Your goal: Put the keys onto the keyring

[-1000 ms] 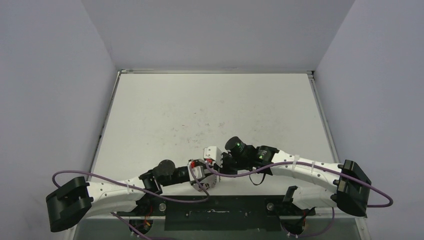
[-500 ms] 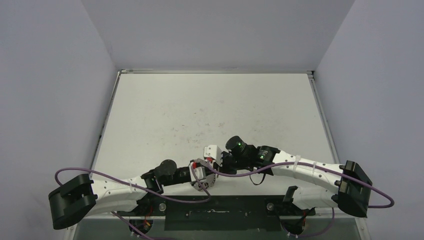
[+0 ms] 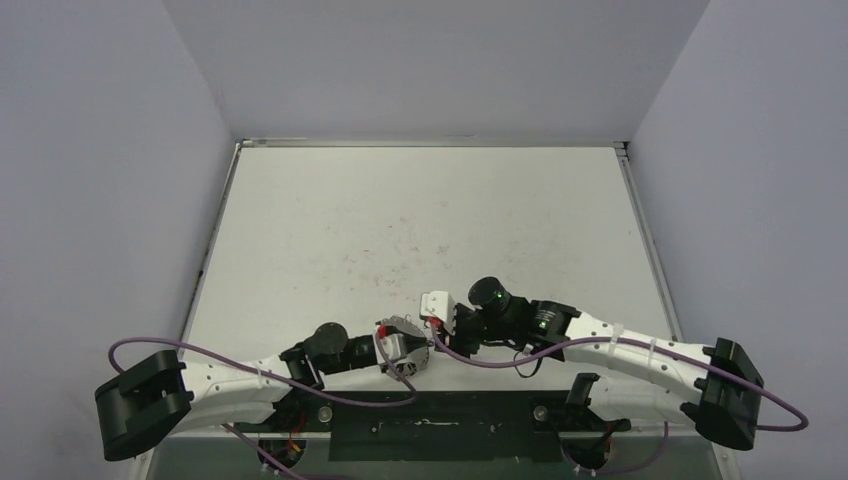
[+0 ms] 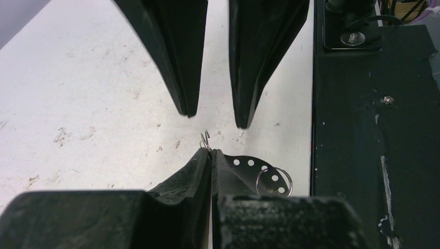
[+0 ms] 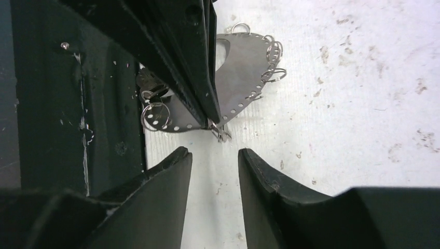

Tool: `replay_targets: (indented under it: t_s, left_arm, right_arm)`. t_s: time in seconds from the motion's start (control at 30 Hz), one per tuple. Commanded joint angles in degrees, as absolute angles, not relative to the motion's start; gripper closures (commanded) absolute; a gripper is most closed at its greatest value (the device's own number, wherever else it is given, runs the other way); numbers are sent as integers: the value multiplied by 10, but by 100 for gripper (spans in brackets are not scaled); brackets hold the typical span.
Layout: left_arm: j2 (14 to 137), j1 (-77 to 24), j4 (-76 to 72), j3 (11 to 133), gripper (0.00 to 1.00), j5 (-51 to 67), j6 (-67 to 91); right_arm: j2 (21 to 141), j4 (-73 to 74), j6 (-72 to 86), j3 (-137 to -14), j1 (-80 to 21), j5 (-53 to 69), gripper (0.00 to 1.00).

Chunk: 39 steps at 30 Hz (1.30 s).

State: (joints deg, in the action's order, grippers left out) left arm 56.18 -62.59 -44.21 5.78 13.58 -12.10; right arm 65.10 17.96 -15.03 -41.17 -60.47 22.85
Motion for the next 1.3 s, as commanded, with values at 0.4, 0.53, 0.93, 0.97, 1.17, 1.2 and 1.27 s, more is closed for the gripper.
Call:
replay_targets:
  t_s: [0.4,0.53,0.93,0.97,1.17,1.2,1.27]
  left_arm:
    - [459,-628,-559,14,100,173,-117]
    - [437,-628,-533,14,100,177,-117]
    - [432,-628,-527,13,100,177,-116]
    - [432,-628,-527,13,100,177,-116]
    - [432,-628,-525,13,100,177,-116]
    - [432,-628,-524,13,100,176,-116]
    - [430,-628,-518,14,100,172,-116]
  right_arm:
    - [484,-78,-156,-273,-556,350,64]
    - [495,-115,-158,-270,-554,368,65]
    - [539,-152,-157,-277,-553,417,83]
    - [539,-151,-157,-277,-553,417,83]
    - [539,-148,-159,-279,-553,421,100]
    - [539,-142,-162,-281,-553,421,100]
    - [540,-118,-170,-290,-553,419,100]
